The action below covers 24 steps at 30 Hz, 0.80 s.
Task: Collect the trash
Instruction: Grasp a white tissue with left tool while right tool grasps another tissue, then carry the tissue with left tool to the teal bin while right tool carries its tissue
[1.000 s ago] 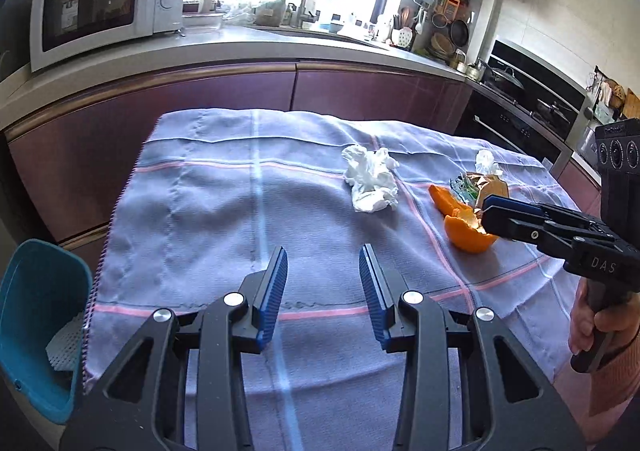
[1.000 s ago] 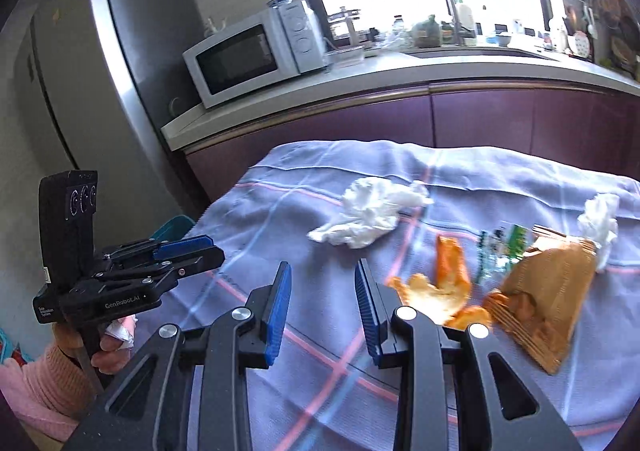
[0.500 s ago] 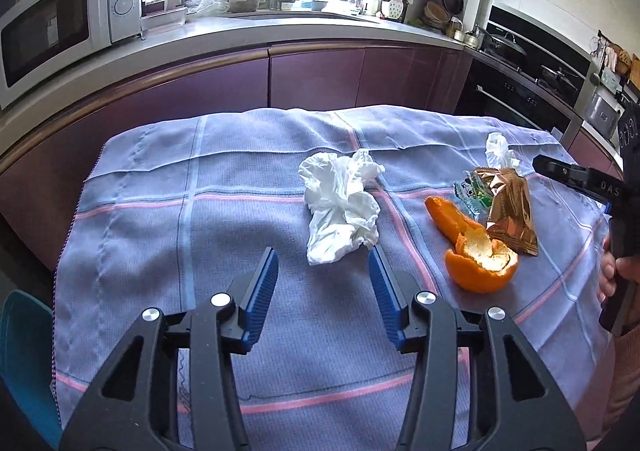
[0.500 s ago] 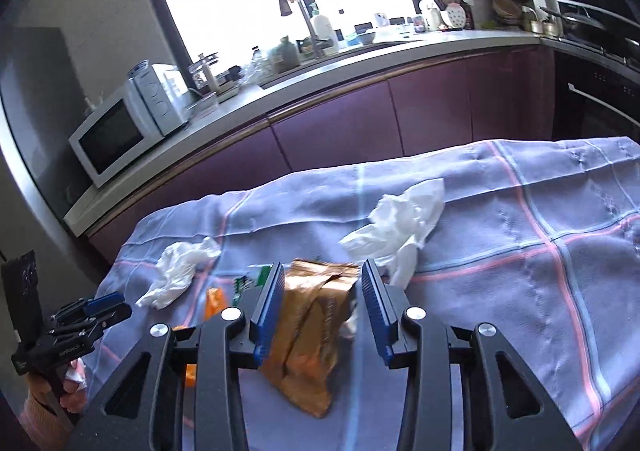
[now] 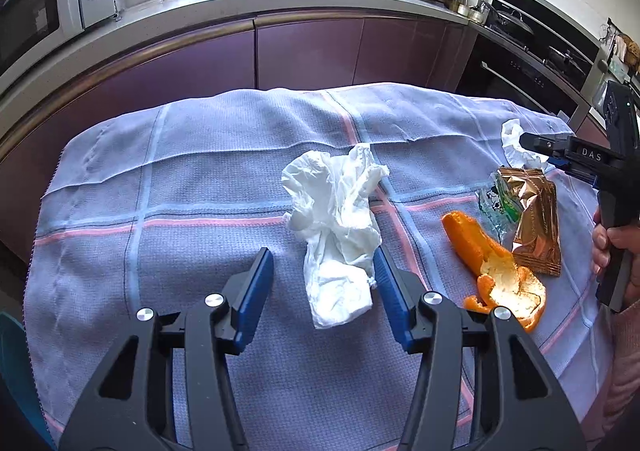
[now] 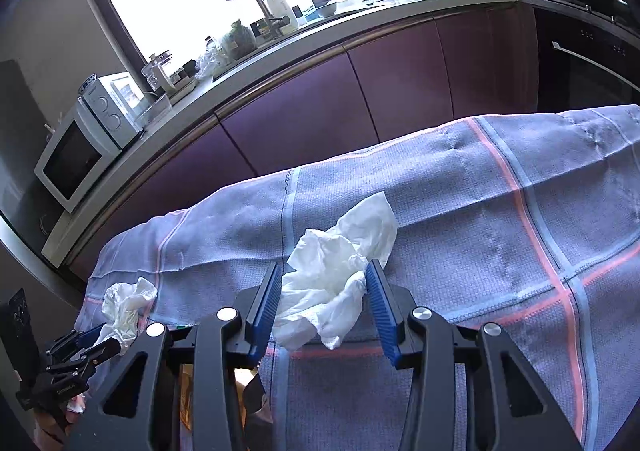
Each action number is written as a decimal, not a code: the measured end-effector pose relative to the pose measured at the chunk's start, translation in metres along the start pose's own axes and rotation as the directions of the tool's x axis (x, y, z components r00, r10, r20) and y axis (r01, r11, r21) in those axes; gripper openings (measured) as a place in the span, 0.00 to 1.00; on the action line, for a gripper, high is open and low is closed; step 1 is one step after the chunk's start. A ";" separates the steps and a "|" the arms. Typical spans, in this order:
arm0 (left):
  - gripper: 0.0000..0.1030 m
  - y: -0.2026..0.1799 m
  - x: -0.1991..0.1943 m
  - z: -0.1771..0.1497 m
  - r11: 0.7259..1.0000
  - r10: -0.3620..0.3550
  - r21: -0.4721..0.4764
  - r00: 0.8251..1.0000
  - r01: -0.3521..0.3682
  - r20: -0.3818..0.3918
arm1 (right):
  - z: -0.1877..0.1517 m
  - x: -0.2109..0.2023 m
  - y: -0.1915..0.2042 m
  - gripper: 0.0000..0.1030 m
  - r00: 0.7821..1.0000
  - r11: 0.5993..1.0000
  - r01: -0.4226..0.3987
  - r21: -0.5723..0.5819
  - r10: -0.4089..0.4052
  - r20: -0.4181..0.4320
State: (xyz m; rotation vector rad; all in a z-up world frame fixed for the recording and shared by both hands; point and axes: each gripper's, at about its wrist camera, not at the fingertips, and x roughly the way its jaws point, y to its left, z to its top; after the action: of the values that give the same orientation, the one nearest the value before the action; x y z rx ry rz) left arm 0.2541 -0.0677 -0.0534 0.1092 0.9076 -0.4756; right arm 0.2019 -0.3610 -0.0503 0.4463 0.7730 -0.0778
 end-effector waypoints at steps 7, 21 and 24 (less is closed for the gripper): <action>0.35 -0.009 0.007 0.002 1.000 -0.010 0.006 1.000 0.010 -0.005 | -0.002 0.000 -0.005 0.09 1.000 1.000 -0.001 -0.004 0.001 0.002; 0.11 -0.010 -0.012 -0.008 0.999 -0.049 0.010 0.998 0.048 0.033 | -0.005 -0.038 -0.002 0.03 0.995 0.999 -0.042 -0.016 0.043 0.094; 0.11 -0.006 -0.023 -0.011 0.999 -0.042 0.008 0.998 0.042 0.053 | -0.006 -0.052 0.000 0.03 0.990 0.998 -0.068 -0.017 0.070 0.123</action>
State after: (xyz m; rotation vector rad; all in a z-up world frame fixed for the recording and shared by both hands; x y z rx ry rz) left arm 0.2315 -0.0618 -0.0414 0.0838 0.8572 -0.5184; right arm 0.1601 -0.3629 -0.0180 0.4512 0.6360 -0.0353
